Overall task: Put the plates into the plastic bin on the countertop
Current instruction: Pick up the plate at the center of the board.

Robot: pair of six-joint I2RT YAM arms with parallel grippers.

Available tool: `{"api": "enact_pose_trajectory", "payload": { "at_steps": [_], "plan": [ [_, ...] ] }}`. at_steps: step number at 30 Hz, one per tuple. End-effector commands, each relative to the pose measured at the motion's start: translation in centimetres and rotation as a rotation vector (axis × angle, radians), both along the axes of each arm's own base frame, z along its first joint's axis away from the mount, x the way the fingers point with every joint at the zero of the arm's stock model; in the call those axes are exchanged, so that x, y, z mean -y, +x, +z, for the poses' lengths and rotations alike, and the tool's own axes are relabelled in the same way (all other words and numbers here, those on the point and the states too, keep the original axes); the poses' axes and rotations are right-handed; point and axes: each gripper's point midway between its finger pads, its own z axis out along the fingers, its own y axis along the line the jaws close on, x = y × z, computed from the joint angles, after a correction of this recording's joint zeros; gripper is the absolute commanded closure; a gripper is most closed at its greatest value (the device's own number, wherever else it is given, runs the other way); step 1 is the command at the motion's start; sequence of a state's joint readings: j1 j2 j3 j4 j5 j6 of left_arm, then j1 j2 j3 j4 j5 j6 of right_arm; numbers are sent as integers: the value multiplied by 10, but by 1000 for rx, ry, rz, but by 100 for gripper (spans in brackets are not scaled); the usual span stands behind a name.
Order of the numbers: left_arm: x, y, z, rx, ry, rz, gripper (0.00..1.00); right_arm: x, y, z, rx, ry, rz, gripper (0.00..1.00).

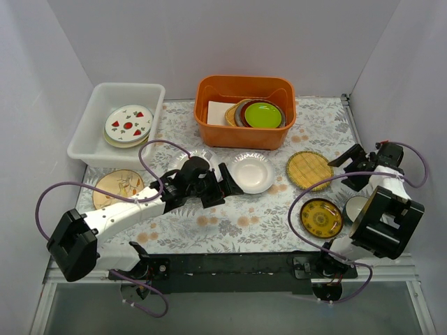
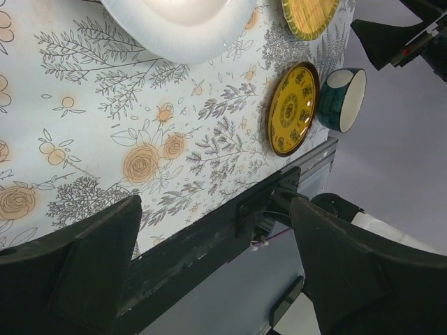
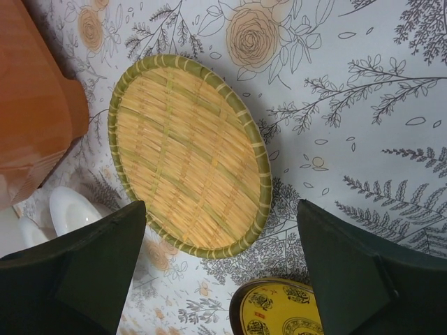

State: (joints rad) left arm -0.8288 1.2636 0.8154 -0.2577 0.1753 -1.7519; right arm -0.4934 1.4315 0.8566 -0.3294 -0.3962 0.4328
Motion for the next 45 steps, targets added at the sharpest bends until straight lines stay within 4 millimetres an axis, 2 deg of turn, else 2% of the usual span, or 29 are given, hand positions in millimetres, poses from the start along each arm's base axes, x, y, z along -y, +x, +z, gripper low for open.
{"api": "enact_pose_trajectory", "payload": {
  "at_steps": [1,7,20,26,32,45],
  "plan": [
    [-2,-2,14,35,-33,-1,13,8,15,2,35,-20,18,5],
    [-2,-2,17,38,-45,3,13,12,20,-7,29,-17,10,7],
    [-5,-4,18,39,-61,20,13,16,18,-30,-5,-8,-21,10],
    [-7,-5,21,47,-66,22,13,10,13,-45,-24,18,-13,14],
    [-9,-7,15,33,-57,21,13,6,8,-57,-33,23,19,16],
    [-7,-5,15,33,-54,24,13,-8,4,-71,-33,94,41,31]
  ]
}}
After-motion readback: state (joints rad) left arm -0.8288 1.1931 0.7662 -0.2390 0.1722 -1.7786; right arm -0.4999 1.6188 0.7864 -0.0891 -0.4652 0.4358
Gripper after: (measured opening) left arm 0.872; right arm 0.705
